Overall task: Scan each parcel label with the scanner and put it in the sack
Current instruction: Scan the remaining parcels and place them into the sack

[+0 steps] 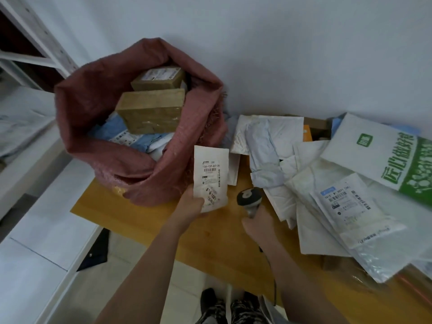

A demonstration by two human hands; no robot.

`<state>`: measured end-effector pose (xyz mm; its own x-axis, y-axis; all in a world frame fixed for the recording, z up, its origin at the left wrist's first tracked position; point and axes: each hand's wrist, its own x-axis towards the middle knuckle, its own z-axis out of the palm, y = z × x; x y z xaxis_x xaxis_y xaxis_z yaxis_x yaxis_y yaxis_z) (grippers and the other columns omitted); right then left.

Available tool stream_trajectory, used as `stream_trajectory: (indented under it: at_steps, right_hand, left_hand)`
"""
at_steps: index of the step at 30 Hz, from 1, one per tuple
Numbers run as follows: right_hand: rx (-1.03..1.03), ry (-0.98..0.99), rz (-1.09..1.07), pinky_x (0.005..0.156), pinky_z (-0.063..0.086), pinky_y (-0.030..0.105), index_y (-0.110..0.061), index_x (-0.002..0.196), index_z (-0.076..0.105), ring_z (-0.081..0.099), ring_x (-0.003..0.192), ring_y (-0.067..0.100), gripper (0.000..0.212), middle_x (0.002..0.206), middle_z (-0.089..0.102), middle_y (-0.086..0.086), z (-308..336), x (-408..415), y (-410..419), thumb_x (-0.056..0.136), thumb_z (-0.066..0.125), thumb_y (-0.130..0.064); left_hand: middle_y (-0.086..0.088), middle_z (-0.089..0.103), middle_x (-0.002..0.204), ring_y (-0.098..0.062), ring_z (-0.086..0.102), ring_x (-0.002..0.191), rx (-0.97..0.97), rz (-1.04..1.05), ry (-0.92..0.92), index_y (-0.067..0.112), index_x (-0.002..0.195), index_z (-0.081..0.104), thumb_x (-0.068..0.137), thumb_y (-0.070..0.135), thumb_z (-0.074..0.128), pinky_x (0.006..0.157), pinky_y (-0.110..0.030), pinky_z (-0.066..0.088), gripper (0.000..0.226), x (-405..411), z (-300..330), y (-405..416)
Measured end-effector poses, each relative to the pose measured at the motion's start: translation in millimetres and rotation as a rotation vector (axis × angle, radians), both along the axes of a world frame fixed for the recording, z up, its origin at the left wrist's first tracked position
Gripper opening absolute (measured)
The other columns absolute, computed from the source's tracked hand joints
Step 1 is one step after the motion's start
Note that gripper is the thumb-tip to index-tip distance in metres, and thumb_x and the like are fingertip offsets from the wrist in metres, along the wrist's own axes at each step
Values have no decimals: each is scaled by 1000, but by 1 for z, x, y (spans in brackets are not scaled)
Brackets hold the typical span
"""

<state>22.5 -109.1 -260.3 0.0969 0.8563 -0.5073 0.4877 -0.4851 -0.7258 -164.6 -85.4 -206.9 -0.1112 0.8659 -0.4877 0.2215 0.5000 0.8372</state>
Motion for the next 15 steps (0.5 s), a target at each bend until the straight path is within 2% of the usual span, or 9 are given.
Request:
stream_trajectory:
  at_steps: [2,4,7,10,12,15]
  right_hand:
    - [104,-4,-36,53,37,15,-21,73,42,46,60,6,28,70,47,-4,15,0,0,84,64,-6]
    - [183,22,-82,59,38,15,-20,78,47,50,67,7,21,73,50,-5,34,1,0,86,64,-12]
    - [296,69,-101,51,36,9,-15,83,54,55,65,7,12,72,59,-1,65,4,-2,84,66,-14]
    - [350,60,-86,51,38,15,-8,88,58,56,61,10,16,71,62,2,96,4,-1,83,70,-18]
    - [382,64,-87,53,38,18,-5,90,59,55,60,12,20,72,62,4,113,2,0,83,71,-20]
    - [454,60,-107,46,36,11,-6,89,60,53,58,9,19,70,60,4,134,-1,-2,85,71,-21]
  left_hand:
    - [6,66,108,-18,66,96,-11,24,-79,26,122,51,84,-11,40,59,-29,57,54,-1,7,-4]
    - [1,65,115,-22,66,100,-12,34,-129,23,127,49,85,-10,40,62,-32,58,54,-2,15,-8]
    - [-1,65,120,-24,66,104,11,45,-185,24,127,52,86,-9,40,68,-37,60,55,-1,25,-13]
    - [-4,65,123,-27,65,106,37,44,-233,23,128,53,87,-10,40,79,-47,59,54,1,38,-11]
    - [-5,65,122,-28,66,105,68,66,-257,25,123,57,87,-10,41,78,-47,59,52,2,51,-6]
    - [-8,68,115,-32,68,101,113,158,-343,28,109,60,91,-9,42,80,-51,58,44,4,71,3]
